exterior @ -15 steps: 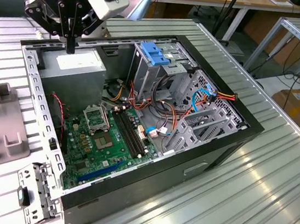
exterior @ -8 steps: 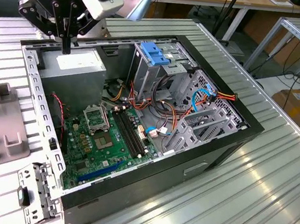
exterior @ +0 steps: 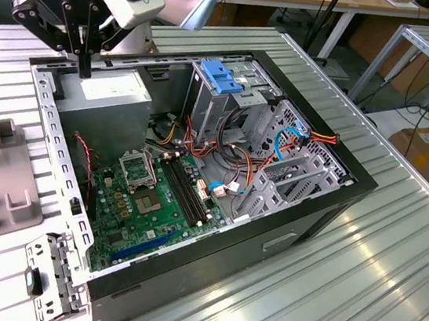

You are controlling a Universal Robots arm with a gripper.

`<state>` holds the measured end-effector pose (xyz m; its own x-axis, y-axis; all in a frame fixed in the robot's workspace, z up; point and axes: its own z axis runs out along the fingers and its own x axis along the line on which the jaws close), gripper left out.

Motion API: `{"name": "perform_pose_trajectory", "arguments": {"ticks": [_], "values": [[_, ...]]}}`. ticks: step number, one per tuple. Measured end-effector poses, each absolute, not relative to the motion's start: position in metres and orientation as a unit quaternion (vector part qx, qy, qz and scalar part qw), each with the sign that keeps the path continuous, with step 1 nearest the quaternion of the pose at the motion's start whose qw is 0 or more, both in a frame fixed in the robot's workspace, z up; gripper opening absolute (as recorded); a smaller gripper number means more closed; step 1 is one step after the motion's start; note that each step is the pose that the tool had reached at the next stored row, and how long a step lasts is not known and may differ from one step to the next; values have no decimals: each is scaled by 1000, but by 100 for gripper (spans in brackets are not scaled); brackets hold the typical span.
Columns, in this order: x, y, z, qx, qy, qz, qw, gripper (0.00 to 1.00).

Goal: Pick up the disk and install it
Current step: 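Reach for the disk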

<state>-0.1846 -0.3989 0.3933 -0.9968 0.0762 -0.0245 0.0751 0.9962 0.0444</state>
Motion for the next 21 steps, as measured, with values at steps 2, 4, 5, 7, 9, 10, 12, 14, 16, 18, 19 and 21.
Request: {"name": "perform_pose_trajectory", "arguments": {"ticks": [2,4,5,7,9,10,12,14,16,18,19,21], "values": [[-188,-399,393,38,999,22,13,11],[-191,-399,393,38,999,22,13,11],[-192,-399,393,38,999,22,13,11],[-195,-399,393,38,999,22,13,11],[-198,-399,393,38,999,22,13,11],[-200,-399,393,38,999,22,13,11],[-202,-399,393,38,999,22,13,11],[-206,-399,393,38,999,22,13,11],[-209,-399,393,38,999,22,13,11],[-213,-399,393,38,999,22,13,11],[-214,-399,393,38,999,22,13,11],[-217,-399,393,38,999,22,13,11]]}}
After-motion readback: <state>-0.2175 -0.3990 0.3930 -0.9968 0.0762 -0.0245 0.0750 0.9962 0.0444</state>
